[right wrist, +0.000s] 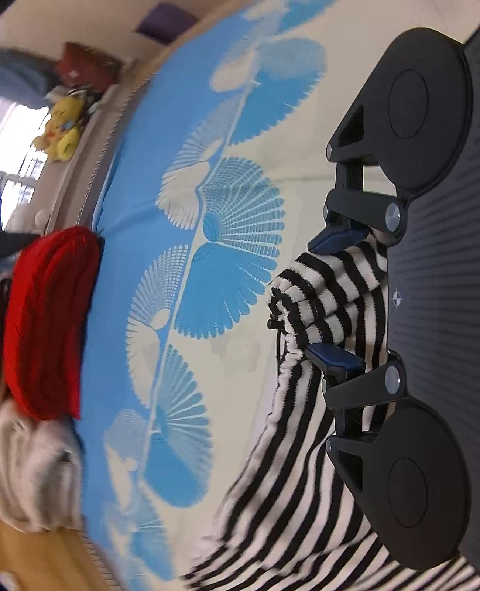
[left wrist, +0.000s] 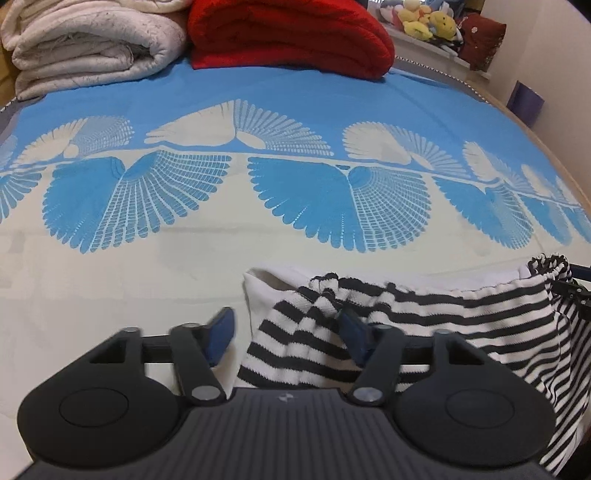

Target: Fold small clothes

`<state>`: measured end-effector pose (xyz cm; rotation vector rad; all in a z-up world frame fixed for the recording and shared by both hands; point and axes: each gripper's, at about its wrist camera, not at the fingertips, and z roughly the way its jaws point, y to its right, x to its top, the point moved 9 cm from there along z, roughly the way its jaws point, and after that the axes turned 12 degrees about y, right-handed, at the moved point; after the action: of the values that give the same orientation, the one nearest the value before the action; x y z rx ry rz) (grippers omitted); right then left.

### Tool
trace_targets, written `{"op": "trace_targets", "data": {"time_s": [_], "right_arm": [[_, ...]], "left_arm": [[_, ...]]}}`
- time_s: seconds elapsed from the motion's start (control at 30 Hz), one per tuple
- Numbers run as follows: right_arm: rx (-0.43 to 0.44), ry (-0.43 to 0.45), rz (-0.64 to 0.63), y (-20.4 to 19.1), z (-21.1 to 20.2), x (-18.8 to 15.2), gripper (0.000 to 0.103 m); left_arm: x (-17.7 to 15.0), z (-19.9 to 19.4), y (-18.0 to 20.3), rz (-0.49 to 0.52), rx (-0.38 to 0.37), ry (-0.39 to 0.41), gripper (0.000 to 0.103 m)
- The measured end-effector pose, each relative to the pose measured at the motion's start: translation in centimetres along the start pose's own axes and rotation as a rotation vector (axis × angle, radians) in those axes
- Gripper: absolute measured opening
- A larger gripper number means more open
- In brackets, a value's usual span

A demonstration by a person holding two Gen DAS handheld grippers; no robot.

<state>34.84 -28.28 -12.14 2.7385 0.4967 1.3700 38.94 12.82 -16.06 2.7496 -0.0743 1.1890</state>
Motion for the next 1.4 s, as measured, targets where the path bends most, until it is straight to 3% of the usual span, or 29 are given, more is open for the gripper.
{"op": "trace_targets", "data": {"time_s": [0.03, 0.07, 0.1, 0.13, 0.17, 0.23, 0.3, 0.37, 0.43, 0.53, 0.67, 0.73, 0.8, 0.83, 0.87, 1.0, 1.17, 1.3, 1.4], "right_arm": [[-0.004, -0.005, -0.034, -0.3, 0.4, -0.1, 0.049], [0.0, -0.006, -0.055, -0.6, 0.7, -0.1, 0.037], [0.013, -0.006, -0.062, -0.8, 1.0, 0.0, 0.022], [0.021, -0.005, -0.057, -0.9, 1.1, 0.2, 0.017], [0.016, 0.002, -0.046, -0.7, 1.3, 0.6, 0.008], [-0.028, 0.056, 0.013, 0.5, 1.2, 2.1, 0.005], [-0.079, 0.164, 0.133, 2.2, 0.5, 4.5, 0.004], [-0.137, 0.24, 0.18, 3.0, 0.0, 5.9, 0.004], [-0.188, 0.258, 0.156, 2.9, 0.8, 6.6, 0.004], [-0.182, 0.143, 0.162, 2.3, 4.0, 5.1, 0.004], [-0.141, -0.083, 0.144, 1.1, 8.6, 1.1, 0.005], [-0.152, -0.104, 0.126, 1.0, 9.2, 0.5, 0.007], [-0.153, -0.102, 0.145, 1.3, 9.2, 0.8, 0.016], [-0.155, -0.1, 0.157, 1.5, 9.0, 0.9, 0.02], [-0.159, -0.093, 0.171, 1.7, 8.7, 1.0, 0.026], [-0.14, -0.048, 0.298, 3.1, 5.5, 1.6, 0.031], [-0.107, -0.018, 0.441, 5.7, -1.6, 1.4, 0.039], [-0.063, -0.039, 0.598, 7.1, -6.8, -1.0, 0.041], [-0.035, -0.101, 0.672, 6.9, -9.3, -4.5, 0.042]], "left_arm": [[0.0, 0.3, 0.0, -0.002, -0.011, -0.006, 0.045], [0.1, 0.6, 0.1, 0.0, -0.022, -0.016, 0.027], [0.0, 0.9, 0.1, 0.009, -0.029, -0.028, 0.018], [0.2, 1.1, 0.0, 0.019, -0.026, -0.029, 0.007], [0.8, 1.0, -0.3, 0.02, -0.01, -0.006, 0.006], [3.1, 0.0, -1.4, -0.057, 0.007, 0.099, 0.006], [5.2, -1.1, -1.8, -0.113, 0.008, 0.211, 0.006], [5.9, -0.9, -0.9, -0.054, 0.035, 0.248, 0.006], [5.0, 1.2, -0.4, 0.027, 0.098, 0.184, 0.006], [2.8, 4.5, -1.2, 0.007, 0.144, 0.055, 0.006], [0.6, 6.8, -2.0, -0.067, 0.101, -0.045, 0.011], [0.0, 7.1, -1.7, -0.042, 0.087, -0.063, 0.014], [0.2, 6.7, -1.8, -0.017, 0.097, -0.058, 0.022], [0.3, 6.3, -1.9, -0.025, 0.102, -0.056, 0.033], [0.7, 5.5, -2.0, -0.046, 0.102, -0.048, 0.041], [2.6, 0.4, -2.4, -0.164, 0.05, 0.032, 0.048], [2.3, -6.6, -3.8, -0.266, 0.071, -0.007, 0.048], [-1.5, -11.1, -4.1, -0.306, 0.032, -0.039, 0.048], [-5.8, -11.8, -5.2, -0.363, 0.061, -0.082, 0.048]]}}
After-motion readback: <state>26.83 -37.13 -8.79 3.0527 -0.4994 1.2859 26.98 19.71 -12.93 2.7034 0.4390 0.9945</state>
